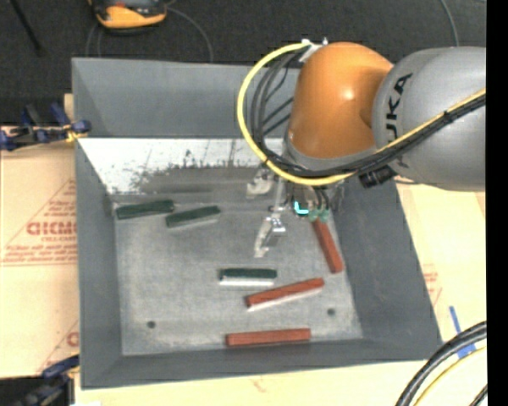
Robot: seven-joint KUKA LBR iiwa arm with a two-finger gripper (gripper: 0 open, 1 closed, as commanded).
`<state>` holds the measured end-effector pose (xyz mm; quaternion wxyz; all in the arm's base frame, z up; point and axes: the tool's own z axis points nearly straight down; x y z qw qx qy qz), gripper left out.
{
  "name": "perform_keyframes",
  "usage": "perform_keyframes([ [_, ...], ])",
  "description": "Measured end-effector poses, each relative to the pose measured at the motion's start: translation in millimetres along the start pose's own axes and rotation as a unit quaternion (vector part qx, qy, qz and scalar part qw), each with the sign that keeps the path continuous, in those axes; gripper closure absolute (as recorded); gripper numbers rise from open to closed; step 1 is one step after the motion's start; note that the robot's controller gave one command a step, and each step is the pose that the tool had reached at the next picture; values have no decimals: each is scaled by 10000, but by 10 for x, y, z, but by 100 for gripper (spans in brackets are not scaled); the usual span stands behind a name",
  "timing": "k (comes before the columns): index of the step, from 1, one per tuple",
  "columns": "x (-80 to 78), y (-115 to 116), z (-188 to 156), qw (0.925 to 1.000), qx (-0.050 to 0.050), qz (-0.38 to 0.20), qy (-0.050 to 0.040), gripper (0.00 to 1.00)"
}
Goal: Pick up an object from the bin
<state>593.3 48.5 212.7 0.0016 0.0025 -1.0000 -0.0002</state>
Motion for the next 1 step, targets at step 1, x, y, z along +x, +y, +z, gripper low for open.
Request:
perform_keyframes([
  [1, -16, 1, -43, 10000, -4, 3, -38, 0],
])
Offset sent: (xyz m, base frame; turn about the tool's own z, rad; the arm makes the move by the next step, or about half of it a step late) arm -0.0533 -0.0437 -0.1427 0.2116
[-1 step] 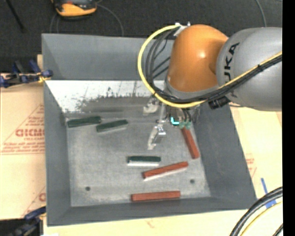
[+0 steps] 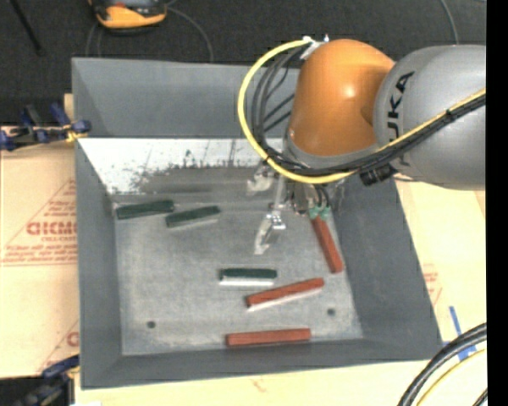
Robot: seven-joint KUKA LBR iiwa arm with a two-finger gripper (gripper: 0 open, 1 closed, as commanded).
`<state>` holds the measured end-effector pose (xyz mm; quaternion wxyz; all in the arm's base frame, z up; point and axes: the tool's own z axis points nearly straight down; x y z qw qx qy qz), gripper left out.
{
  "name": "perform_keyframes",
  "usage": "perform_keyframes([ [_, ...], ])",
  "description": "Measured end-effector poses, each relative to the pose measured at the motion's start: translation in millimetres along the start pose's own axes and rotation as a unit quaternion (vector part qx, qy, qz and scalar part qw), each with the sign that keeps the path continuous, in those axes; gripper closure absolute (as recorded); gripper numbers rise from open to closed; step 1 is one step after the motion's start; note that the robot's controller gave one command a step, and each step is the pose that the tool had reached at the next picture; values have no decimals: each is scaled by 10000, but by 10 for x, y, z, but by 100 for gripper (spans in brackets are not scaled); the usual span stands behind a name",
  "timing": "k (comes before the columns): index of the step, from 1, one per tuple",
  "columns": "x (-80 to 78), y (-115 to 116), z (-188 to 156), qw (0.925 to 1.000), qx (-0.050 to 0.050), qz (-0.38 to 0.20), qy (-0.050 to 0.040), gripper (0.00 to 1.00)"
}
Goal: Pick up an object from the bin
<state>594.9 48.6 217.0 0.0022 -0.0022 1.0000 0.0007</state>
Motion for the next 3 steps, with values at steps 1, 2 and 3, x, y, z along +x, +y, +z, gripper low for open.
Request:
perform_keyframes([
  [1, 254, -199, 678, 9988, -1, 490, -9, 0],
  [2, 386, -341, 794, 9993, 16, 373, 24, 0],
  [3, 965, -733, 689, 10000, 14, -44, 32, 0],
])
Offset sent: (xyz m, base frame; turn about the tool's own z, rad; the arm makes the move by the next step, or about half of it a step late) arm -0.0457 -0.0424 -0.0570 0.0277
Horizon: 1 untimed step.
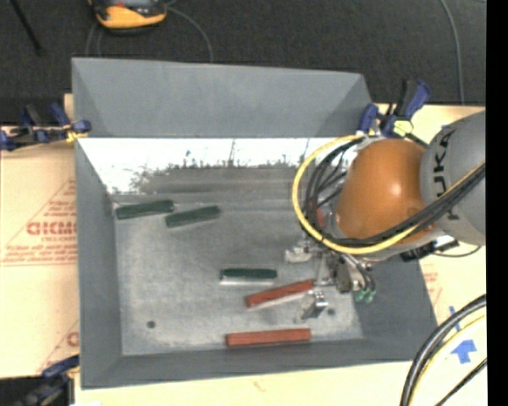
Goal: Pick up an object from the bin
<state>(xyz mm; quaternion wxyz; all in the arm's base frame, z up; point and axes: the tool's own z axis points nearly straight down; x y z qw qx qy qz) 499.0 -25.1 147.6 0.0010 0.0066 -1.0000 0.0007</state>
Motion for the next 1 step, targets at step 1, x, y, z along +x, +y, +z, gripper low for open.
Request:
perform_keyframes([
  [1, -199, -60, 661, 9996, -13, 272, -52, 0],
])
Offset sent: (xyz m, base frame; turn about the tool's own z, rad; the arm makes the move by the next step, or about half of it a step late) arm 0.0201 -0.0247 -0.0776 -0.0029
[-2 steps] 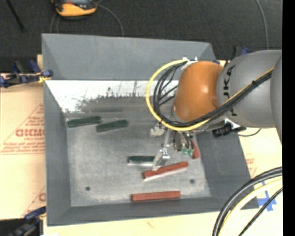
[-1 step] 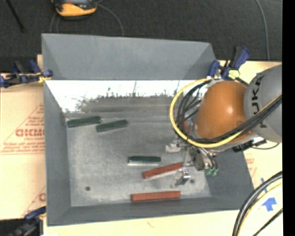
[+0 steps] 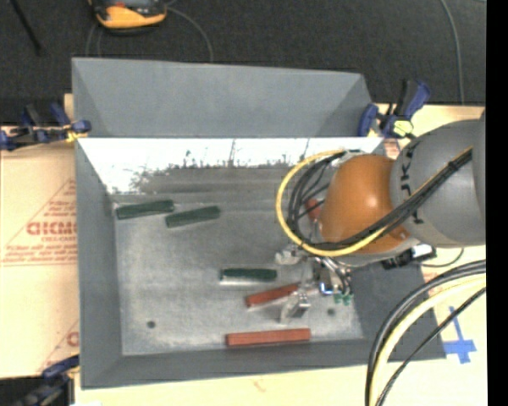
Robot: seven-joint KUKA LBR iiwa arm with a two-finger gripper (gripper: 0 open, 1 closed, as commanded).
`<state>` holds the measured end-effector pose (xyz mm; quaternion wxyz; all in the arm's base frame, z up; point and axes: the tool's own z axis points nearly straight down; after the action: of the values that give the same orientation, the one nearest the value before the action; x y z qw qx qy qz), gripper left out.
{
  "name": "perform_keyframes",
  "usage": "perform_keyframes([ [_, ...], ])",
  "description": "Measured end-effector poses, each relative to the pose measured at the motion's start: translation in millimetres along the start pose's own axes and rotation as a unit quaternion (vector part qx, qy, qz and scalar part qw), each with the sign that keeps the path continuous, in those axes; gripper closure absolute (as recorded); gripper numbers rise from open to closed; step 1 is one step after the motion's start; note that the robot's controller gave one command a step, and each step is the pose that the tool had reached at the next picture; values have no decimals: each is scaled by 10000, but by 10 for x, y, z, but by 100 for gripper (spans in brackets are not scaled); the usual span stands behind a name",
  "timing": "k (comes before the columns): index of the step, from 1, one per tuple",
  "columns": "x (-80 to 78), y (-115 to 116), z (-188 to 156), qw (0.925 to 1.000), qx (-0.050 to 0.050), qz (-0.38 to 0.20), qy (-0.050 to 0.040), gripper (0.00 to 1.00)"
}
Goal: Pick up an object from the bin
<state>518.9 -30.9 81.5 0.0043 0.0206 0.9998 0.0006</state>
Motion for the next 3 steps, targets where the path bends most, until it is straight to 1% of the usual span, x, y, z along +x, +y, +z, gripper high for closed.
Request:
perform_keyframes([
  [1, 3, -1, -21, 10000, -3, 45, 17, 100],
  [2, 3, -1, -21, 10000, -4, 45, 17, 100],
  [3, 24, -1, -71, 10000, -3, 45, 48, 100],
])
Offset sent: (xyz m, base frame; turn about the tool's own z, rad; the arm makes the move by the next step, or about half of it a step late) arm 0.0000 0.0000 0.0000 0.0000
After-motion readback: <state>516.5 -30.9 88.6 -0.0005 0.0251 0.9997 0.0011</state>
